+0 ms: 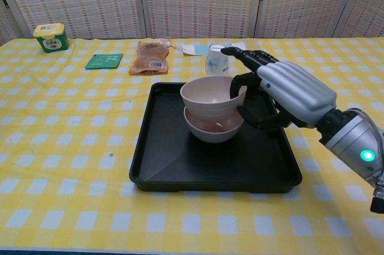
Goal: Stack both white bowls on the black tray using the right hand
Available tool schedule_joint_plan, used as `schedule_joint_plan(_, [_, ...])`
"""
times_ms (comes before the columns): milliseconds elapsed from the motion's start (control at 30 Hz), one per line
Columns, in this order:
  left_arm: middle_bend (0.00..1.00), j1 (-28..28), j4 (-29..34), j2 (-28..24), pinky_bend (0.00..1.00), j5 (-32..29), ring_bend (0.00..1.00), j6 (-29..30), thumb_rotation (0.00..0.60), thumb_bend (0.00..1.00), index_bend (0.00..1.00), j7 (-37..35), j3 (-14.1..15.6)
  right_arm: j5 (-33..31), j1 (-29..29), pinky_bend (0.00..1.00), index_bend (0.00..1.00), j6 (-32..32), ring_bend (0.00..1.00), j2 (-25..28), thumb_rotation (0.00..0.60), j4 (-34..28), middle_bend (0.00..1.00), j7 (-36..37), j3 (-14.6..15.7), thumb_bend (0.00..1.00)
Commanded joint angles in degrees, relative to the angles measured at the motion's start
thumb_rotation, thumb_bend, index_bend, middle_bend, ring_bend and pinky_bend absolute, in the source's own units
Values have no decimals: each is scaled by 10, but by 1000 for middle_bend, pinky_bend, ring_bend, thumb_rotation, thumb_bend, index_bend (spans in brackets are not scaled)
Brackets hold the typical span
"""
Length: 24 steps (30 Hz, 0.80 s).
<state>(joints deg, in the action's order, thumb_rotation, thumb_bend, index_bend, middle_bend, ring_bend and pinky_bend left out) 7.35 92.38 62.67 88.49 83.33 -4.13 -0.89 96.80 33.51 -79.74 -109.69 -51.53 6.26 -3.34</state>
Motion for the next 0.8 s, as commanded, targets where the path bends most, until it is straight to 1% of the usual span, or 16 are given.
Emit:
schedule_joint_plan(33, [0, 0, 0, 0, 0, -1, 0, 0, 600, 311, 0, -1, 0, -2, -2, 0, 753, -1, 0, -8, 600, 15, 51, 8, 3, 519])
schedule_joint_plan(333, [0, 0, -2, 0, 0, 2, 0, 1, 600, 310, 0, -6, 0, -9, 6, 0, 756, 6, 0, -29, 600, 53, 61, 37, 1, 519])
schedule_joint_plan(533, [0, 0, -3, 0, 0, -1, 0, 1, 600, 310, 0, -7, -1, -10, 6, 0, 756, 4, 0, -43, 600, 80, 64, 38, 4, 520])
schedule_joint_plan(600, [0, 0, -4, 0, 0, -1, 0, 1, 600, 310, 0, -7, -2, -13, 5, 0, 747, 13, 0, -41, 600, 82, 49, 35, 7, 520])
schedule_joint_plan(667, [0, 0, -4, 0, 0, -1, 0, 1, 600, 310, 0, -7, -1, -12, 5, 0, 694, 21, 0, -35, 600, 80, 16, 34, 12, 519])
schedule_joint_plan(700, [0, 0, -4, 0, 0, -2, 0, 0, 600, 310, 0, -7, -1, -12, 6, 0, 648, 24, 0, -32, 600, 80, 3, 33, 14, 519])
schedule_joint_plan(767, [0, 1, -4, 0, 0, -3, 0, -2, 600, 310, 0, -5, -1, -11, 6, 0, 532, 29, 0, -24, 600, 76, 0, 30, 18, 520])
schedule_joint_plan(800, [0, 1, -3, 0, 0, -4, 0, -3, 600, 310, 0, -4, -1, -11, 6, 0, 449, 31, 0, -20, 600, 72, 0, 31, 19, 519])
